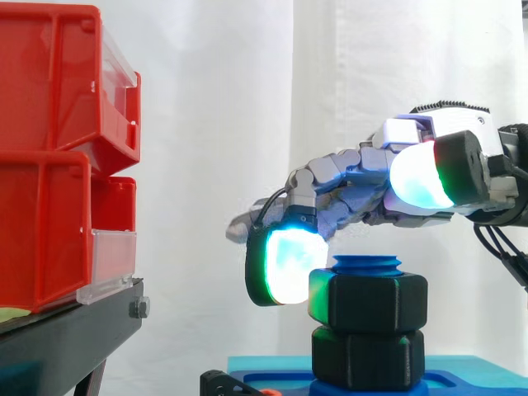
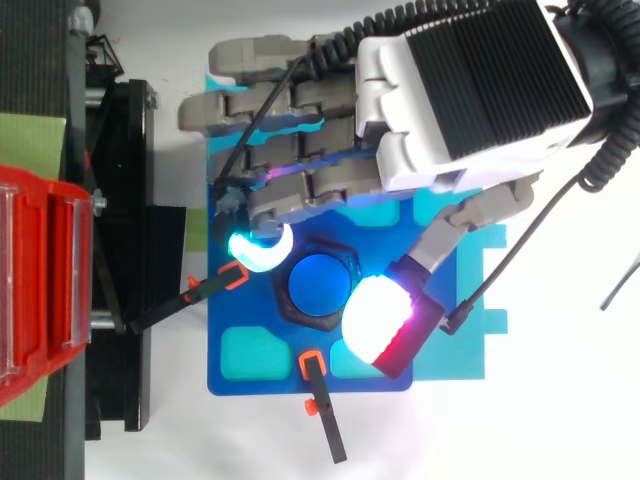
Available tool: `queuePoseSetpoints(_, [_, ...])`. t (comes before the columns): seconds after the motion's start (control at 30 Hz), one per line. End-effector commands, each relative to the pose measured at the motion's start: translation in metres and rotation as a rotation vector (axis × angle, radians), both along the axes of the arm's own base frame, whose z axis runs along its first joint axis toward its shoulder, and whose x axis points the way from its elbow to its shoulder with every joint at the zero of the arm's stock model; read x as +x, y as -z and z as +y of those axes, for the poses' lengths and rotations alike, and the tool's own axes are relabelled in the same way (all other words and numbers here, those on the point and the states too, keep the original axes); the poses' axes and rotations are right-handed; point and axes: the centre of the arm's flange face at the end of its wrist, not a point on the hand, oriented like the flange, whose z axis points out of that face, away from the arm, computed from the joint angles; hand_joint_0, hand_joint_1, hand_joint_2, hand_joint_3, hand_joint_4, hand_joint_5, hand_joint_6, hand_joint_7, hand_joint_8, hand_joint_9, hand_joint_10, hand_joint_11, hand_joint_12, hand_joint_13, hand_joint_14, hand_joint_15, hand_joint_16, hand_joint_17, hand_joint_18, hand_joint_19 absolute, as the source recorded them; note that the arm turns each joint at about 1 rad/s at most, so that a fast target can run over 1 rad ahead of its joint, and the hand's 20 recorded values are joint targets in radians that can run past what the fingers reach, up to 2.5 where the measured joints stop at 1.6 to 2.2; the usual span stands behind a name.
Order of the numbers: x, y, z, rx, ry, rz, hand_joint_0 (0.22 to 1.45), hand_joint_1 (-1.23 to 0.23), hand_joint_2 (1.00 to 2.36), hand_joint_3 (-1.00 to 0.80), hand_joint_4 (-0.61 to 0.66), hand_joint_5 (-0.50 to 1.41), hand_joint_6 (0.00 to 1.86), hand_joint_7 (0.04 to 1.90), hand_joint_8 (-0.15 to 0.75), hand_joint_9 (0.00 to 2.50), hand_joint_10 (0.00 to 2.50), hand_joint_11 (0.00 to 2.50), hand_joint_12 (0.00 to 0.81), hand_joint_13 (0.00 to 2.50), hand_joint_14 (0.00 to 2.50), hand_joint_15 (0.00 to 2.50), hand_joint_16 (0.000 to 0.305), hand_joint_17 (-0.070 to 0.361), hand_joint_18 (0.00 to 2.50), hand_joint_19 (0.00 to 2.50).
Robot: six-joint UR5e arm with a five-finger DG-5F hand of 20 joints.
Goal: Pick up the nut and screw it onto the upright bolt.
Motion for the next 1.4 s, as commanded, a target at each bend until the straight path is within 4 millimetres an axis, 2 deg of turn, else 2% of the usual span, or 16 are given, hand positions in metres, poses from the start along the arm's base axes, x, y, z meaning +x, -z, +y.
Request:
queuePoseSetpoints(0.0, [-0.003, 0.002, -0.004, 0.001, -0.003, 0.022, 0.51, -0.22, 1.00, -0.50, 0.18, 0.01, 0.50, 1.26, 0.265, 0.83, 0.00, 0.00, 0.282, 0.24, 0.00, 0.00, 0.032, 0.071, 0.00, 0.00])
queuePoseSetpoints(0.3, [0.000, -0.018, -0.013, -0.002, -0.008, 0.017, 0.50, -0.19, 1.00, -0.50, 0.21, -0.02, 0.50, 1.15, 0.267, 0.81, 0.00, 0.00, 0.285, 0.25, 0.00, 0.00, 0.032, 0.072, 0.00, 0.00])
queuePoseSetpoints(0.33, [0.000, -0.018, -0.013, -0.002, -0.008, 0.017, 0.50, -0.19, 1.00, -0.50, 0.22, -0.02, 0.50, 1.12, 0.269, 0.80, 0.00, 0.00, 0.286, 0.25, 0.00, 0.00, 0.032, 0.073, 0.00, 0.00])
queuePoseSetpoints(0.37, [0.002, -0.032, -0.017, -0.007, -0.007, 0.023, 0.50, -0.18, 1.00, -0.50, 0.24, -0.04, 0.50, 1.06, 0.268, 0.79, 0.00, 0.00, 0.289, 0.25, 0.00, 0.00, 0.032, 0.073, 0.00, 0.00])
queuePoseSetpoints(0.47, [0.002, -0.040, -0.018, -0.023, -0.005, 0.030, 0.49, -0.18, 1.00, -0.50, 0.25, -0.08, 0.50, 0.93, 0.268, 0.76, 0.00, 0.00, 0.298, 0.22, 0.00, 0.00, 0.034, 0.077, 0.00, 0.00])
queuePoseSetpoints(0.53, [0.002, -0.043, -0.018, -0.033, -0.005, 0.038, 0.49, -0.17, 1.00, -0.50, 0.24, -0.11, 0.50, 0.86, 0.261, 0.70, 0.00, 0.00, 0.304, 0.19, 0.00, 0.00, 0.036, 0.080, 0.00, 0.00])
queuePoseSetpoints(0.7, [0.004, -0.068, -0.018, -0.038, -0.001, 0.039, 0.47, -0.17, 1.00, -0.50, 0.18, -0.17, 0.50, 0.69, 0.243, 0.56, 0.00, 0.00, 0.309, 0.09, 0.00, 0.00, 0.039, 0.087, 0.00, 0.00])
queuePoseSetpoints(0.87, [0.002, -0.062, -0.009, -0.052, -0.008, 0.067, 0.46, -0.15, 1.00, -0.50, 0.16, -0.19, 0.50, 0.65, 0.227, 0.45, 0.00, 0.00, 0.312, 0.00, 0.00, 0.00, 0.039, 0.089, 0.00, 0.00])
queuePoseSetpoints(1.03, [-0.007, -0.027, -0.002, -0.062, 0.009, 0.132, 0.46, -0.15, 1.00, -0.50, 0.16, -0.19, 0.50, 0.64, 0.225, 0.42, 0.00, 0.00, 0.315, 0.00, 0.00, 0.00, 0.041, 0.092, 0.00, 0.00])
queuePoseSetpoints(1.37, [0.001, -0.027, 0.013, -0.045, 0.031, 0.096, 0.46, -0.15, 1.00, -0.50, 0.16, -0.19, 0.50, 0.65, 0.228, 0.39, 0.00, 0.00, 0.317, 0.00, 0.00, 0.00, 0.041, 0.093, 0.00, 0.00])
